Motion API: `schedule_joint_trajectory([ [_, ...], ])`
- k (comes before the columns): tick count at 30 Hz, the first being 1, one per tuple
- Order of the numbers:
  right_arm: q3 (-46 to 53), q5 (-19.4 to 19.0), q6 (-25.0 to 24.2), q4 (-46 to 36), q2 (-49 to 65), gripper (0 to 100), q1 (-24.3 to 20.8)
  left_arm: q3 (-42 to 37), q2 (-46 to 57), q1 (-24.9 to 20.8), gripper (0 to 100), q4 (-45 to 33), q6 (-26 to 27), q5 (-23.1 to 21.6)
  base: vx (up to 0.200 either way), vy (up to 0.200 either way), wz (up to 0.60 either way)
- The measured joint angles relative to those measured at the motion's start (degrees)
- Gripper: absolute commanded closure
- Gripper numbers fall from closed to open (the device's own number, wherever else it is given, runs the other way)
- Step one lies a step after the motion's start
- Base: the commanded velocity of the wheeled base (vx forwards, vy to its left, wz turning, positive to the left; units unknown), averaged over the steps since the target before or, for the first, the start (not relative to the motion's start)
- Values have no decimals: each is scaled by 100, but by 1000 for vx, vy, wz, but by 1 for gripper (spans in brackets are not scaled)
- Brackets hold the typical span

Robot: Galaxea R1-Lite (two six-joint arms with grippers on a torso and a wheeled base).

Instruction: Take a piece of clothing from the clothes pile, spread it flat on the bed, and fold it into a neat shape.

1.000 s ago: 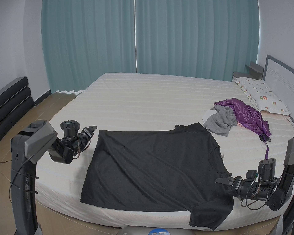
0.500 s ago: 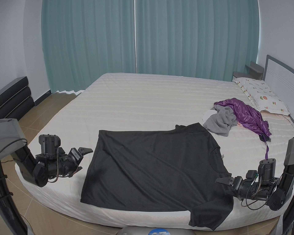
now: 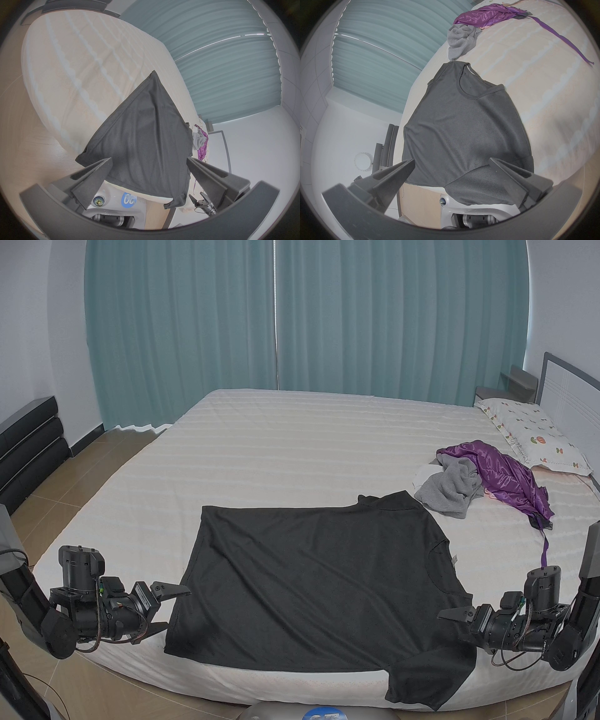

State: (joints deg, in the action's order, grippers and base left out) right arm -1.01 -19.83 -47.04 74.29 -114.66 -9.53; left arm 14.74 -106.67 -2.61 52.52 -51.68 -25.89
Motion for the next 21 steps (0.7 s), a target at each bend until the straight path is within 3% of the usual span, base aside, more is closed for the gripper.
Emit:
schedule_joint_trajectory([
  [11, 0, -1, 11, -23, 4, 0, -79, -88, 22, -4, 0, -5, 28, 0, 0, 0, 0],
  [21, 0, -1, 18, -23, 2, 0, -85, -302, -118, -22, 0, -5, 1000, 91, 0, 0, 0],
])
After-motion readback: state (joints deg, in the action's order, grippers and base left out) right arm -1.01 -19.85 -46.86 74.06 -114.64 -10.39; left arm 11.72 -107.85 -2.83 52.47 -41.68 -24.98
